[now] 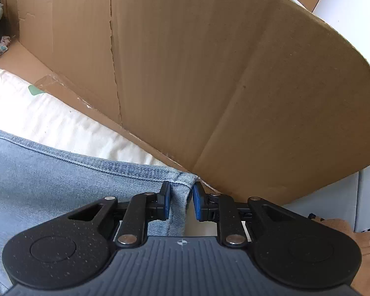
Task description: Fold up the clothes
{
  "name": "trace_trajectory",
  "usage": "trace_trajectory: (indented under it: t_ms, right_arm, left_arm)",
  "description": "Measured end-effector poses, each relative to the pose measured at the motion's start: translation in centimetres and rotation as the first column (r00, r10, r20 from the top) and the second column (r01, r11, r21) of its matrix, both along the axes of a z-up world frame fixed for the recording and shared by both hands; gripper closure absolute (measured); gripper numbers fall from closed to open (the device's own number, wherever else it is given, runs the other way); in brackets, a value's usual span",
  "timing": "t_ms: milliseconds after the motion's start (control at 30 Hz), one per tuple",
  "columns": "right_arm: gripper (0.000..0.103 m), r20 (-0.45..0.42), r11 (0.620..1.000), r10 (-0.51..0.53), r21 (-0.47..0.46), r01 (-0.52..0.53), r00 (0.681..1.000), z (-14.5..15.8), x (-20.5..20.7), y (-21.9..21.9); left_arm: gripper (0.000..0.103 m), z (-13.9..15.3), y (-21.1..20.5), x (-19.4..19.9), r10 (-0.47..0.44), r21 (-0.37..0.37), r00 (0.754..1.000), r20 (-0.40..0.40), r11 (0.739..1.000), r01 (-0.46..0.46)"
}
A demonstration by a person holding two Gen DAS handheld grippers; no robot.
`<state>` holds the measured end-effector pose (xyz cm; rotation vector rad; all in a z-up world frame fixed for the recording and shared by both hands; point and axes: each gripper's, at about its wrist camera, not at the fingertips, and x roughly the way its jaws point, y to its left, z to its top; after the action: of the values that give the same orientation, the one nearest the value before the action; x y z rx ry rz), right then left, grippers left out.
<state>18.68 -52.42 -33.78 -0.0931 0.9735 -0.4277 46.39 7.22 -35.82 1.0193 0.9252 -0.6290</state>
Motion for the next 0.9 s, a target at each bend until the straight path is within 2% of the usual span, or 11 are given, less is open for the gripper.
trace_trajectory:
  t_ms: [67, 333, 500, 633, 767, 833, 900]
  right_arm:
    - [0.085, 0.006, 1.000, -0.002, 0.001, 0.002, 1.000, 0.1, 0.0, -0.1]
    - [0.085, 0.017, 1.000, -0.020, -0.016, 0.020, 1.000, 1.1, 0.0, -0.2]
    - [0.085, 0.003, 0.999, -0.042, -0.020, 0.042, 0.999, 0.5, 0.5, -0.4]
    - [0.085, -0.038, 0.999, -0.046, -0.027, 0.045, 0.998, -1.7, 2.0, -0.5]
    - [0.079, -0.027, 0.997, -0.076, 0.014, 0.076, 0.997, -2.7, 2.6, -1.1]
    - [0.072, -0.009, 0.995, -0.094, 0.045, 0.094, 0.996, -1.9, 2.3, -1.6]
    - [0.072, 0.012, 0.993, -0.099, 0.071, 0.098, 0.995, -1.0, 1.7, -1.9]
  left_arm:
    - [0.097, 0.5, 0.3, 0.0, 0.000, -0.016, 1.000, 0.008, 1.000, 0.000]
    - [0.099, 2.2, 0.8, 0.2, 0.055, -0.111, 0.996, 0.070, 0.993, -0.046]
    - [0.099, 1.6, 0.4, 1.3, 0.073, -0.099, 0.995, 0.066, 0.993, -0.066]
    - [0.096, 0.4, -0.2, 1.6, 0.099, -0.069, 0.992, 0.077, 0.993, -0.094]
    - [0.093, 0.5, -0.6, 1.1, 0.119, -0.048, 0.987, 0.105, 0.992, -0.114]
    - [0.091, 1.0, -1.1, 0.3, 0.104, -0.075, 0.988, 0.117, 0.993, -0.095]
    - [0.084, 1.4, -1.5, -0.4, 0.088, -0.103, 0.988, 0.128, 0.992, -0.075]
